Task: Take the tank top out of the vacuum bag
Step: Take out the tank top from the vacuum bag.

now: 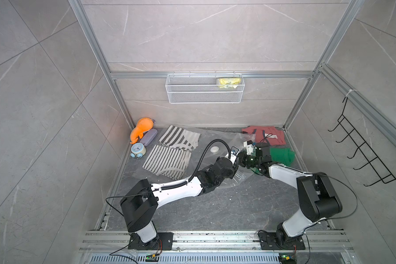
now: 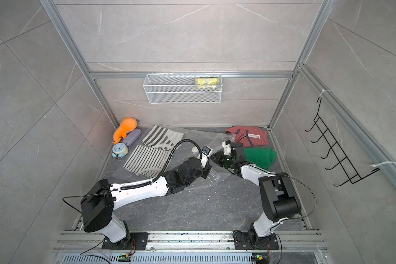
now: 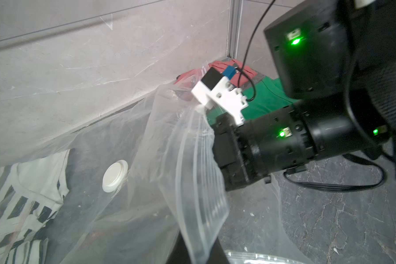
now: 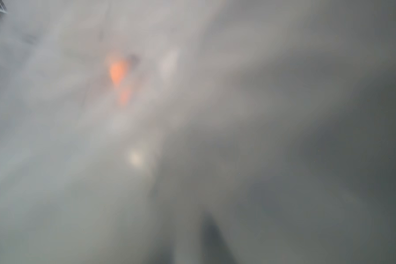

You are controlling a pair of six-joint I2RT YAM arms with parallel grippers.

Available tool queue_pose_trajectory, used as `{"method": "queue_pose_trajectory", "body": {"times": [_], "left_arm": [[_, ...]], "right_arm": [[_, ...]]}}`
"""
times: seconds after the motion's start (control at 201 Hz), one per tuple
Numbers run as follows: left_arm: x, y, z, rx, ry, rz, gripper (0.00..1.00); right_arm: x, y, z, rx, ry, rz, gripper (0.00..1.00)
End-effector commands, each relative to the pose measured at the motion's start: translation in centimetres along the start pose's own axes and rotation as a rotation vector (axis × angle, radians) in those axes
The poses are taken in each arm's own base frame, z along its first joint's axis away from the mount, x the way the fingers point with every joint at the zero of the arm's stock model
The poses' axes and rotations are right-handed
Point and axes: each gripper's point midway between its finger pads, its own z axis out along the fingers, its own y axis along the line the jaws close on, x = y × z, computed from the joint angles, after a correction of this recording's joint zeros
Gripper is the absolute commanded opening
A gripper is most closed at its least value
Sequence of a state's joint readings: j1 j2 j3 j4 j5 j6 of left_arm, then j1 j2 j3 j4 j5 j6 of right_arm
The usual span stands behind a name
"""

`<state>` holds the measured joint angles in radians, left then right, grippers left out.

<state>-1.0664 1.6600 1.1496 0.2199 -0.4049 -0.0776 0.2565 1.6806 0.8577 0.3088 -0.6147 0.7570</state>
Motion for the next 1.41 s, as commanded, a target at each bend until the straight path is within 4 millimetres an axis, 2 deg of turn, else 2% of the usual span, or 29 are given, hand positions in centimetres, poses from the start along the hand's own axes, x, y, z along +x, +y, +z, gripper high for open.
{"method": "queue_pose_trajectory", "body": {"times": [0.0, 0.1, 0.194, 0.299, 0.423, 0.483, 0.642, 0.746, 0.826, 0.985, 1.234, 1.403], "left_arm": [[-2.9, -0.6, -0.1, 0.028, -0.085, -0.031, 0.0], [-3.3, 0.2, -0.3, -0.017, -0.105, -0.049, 0.0], [-3.8, 0.9, -0.3, -0.052, -0.112, -0.063, 0.0], [-4.1, 1.9, -0.4, -0.111, -0.119, -0.08, 0.0], [-4.1, 2.1, -0.4, -0.123, -0.12, -0.086, 0.0], [-4.1, 2.2, -0.4, -0.127, -0.121, -0.089, 0.0], [-5.0, 1.6, -0.7, -0.085, -0.15, -0.085, 0.0], [-5.2, 1.0, -0.9, -0.046, -0.155, -0.071, 0.0], [-5.3, -0.2, -1.1, 0.019, -0.156, -0.051, 0.0], [-5.2, -1.1, -1.5, 0.084, -0.166, -0.045, 0.0], [-6.8, -1.9, -2.8, 0.15, -0.228, -0.057, 0.0], [-7.7, -1.7, -3.9, 0.16, -0.256, -0.065, 0.0]], "right_arm": [[0.6, 1.1, 2.1, -0.058, -0.025, -0.048, 0.22], [2.0, 0.5, 3.0, -0.041, -0.033, -0.073, 0.19], [3.0, 0.2, 2.9, -0.032, -0.053, -0.091, 0.19], [3.4, -0.3, 1.8, -0.012, -0.114, -0.101, 0.19], [3.2, -0.8, -0.5, 0.036, -0.199, -0.118, 0.2], [3.3, -1.4, -0.7, 0.084, -0.188, -0.11, 0.2], [4.6, -1.9, 1.3, 0.056, -0.081, -0.081, 0.2], [4.9, -2.2, 2.7, 0.037, -0.049, -0.058, 0.2], [4.5, -1.9, 3.4, 0.022, -0.041, -0.057, 0.2], [3.3, -1.0, 4.9, 0.016, -0.038, -0.085, 0.22], [2.9, 1.5, 7.5, -0.042, -0.054, -0.184, 0.24], [3.4, 0.9, 8.5, -0.02, -0.025, -0.211, 0.24]]}}
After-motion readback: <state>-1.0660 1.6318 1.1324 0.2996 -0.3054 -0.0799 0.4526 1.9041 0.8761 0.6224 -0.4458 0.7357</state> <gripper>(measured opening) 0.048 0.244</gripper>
